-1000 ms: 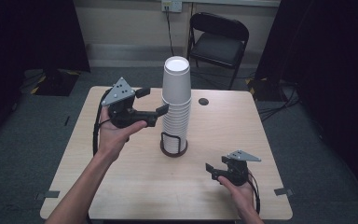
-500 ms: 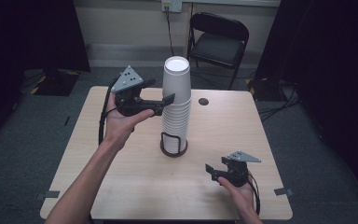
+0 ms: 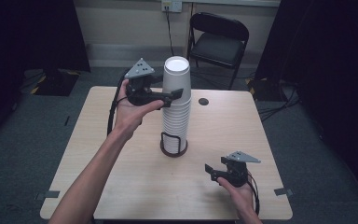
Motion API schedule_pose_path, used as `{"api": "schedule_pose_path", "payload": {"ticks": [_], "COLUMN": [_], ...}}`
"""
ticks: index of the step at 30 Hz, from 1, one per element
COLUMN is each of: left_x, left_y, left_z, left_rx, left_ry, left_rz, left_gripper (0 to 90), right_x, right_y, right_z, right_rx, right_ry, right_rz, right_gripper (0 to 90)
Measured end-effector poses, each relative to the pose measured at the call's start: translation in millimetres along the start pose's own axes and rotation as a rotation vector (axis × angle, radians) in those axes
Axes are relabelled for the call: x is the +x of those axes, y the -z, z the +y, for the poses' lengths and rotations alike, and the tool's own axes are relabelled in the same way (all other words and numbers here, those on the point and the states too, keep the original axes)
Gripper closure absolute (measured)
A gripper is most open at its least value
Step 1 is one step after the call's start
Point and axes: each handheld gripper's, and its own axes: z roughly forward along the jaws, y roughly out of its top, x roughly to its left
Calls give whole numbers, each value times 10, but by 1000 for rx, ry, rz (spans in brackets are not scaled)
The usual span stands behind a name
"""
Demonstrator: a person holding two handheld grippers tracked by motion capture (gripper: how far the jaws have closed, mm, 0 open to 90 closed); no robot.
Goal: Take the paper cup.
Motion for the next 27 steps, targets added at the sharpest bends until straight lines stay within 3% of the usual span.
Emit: {"api": "schedule_pose_path", "payload": {"ticks": [5, 12, 21, 27], "left_x": [10, 35, 31, 17], "left_y": [-120, -279, -390, -409], "left_z": [36, 0, -15, -16], "left_rx": [20, 38, 64, 68], "left_ry": [0, 15, 8, -10], "left_rz": [4, 36, 27, 10], "left_gripper": [131, 9, 37, 102], "right_x": [-4, 3, 7, 3], "right_y": [-17, 1, -18, -26], "right_z": [-1, -6, -6, -7], "right_rx": [6, 6, 13, 10], "right_ry": [-2, -5, -4, -2], "right_rz": [3, 3, 12, 12], "right_gripper": [221, 219, 219, 219]}}
